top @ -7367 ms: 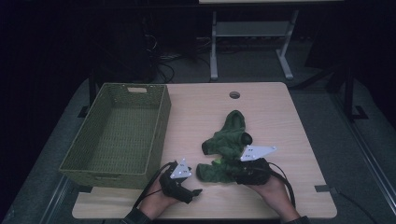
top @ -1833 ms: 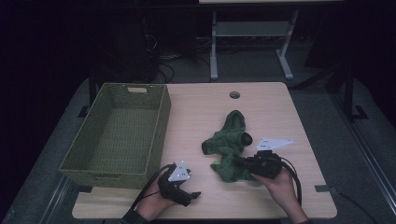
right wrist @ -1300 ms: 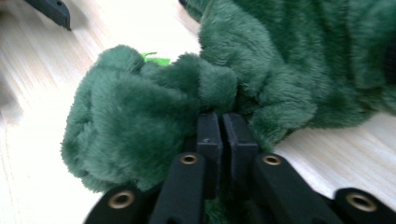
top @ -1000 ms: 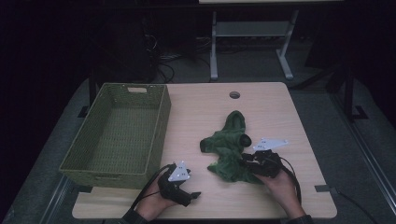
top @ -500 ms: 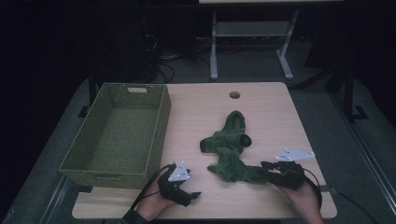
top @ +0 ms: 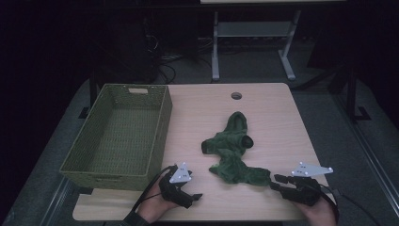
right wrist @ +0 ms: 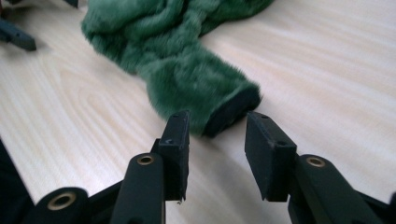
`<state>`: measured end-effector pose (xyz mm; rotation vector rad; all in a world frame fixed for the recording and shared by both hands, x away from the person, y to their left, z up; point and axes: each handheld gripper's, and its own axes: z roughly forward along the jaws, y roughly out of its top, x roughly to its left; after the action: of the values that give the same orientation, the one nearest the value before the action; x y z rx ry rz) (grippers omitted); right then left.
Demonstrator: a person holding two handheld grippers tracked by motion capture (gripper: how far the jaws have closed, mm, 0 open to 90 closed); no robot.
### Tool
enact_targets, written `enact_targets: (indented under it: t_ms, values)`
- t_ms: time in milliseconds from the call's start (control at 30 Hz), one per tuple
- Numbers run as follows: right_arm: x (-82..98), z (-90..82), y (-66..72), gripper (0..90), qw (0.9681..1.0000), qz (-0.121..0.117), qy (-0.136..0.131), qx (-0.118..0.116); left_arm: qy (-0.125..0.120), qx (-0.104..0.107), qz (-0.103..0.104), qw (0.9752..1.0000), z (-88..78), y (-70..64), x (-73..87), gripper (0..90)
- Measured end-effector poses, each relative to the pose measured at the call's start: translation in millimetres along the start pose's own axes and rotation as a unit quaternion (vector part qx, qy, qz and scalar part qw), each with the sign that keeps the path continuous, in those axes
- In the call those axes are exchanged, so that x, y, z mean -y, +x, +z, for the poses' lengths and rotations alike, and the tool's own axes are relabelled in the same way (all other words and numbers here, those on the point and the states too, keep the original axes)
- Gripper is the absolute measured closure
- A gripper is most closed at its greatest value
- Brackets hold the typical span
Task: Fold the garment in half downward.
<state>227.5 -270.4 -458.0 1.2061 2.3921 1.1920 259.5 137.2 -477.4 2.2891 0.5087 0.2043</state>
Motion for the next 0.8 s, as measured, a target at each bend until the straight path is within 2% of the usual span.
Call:
enact_targets:
  t_ms: [267, 400, 567, 667, 800]
  values:
    - [4.8, 4.8, 2.9, 60.6, 0.9997, -0.001, 0.013, -0.019, 0.0, 0.0, 0.0, 1.0, 0.0, 0.0, 0.0, 13.3]
    - [3.7, 11.3, 1.4, 66.6, 0.9995, 0.004, 0.028, -0.016, 0.001, -0.001, 0.0, 1.0, 0.2, 0.1, -0.4, 13.3]
    - [3.5, 11.4, -2.1, 83.6, 0.9995, 0.005, 0.022, -0.022, 0.001, 0.0, 0.0, 1.0, 0.2, 0.1, -0.4, 13.3]
    - [2.8, 10.0, -1.4, 86.9, 0.9993, 0.001, 0.022, -0.03, 0.001, -0.001, -0.001, 1.0, 0.3, 0.0, -0.4, 13.3]
    - [-0.1, 6.9, 0.2, 87.9, 0.9992, -0.011, 0.006, -0.037, 0.001, 0.0, -0.001, 1.0, 0.3, 0.0, -0.4, 13.3]
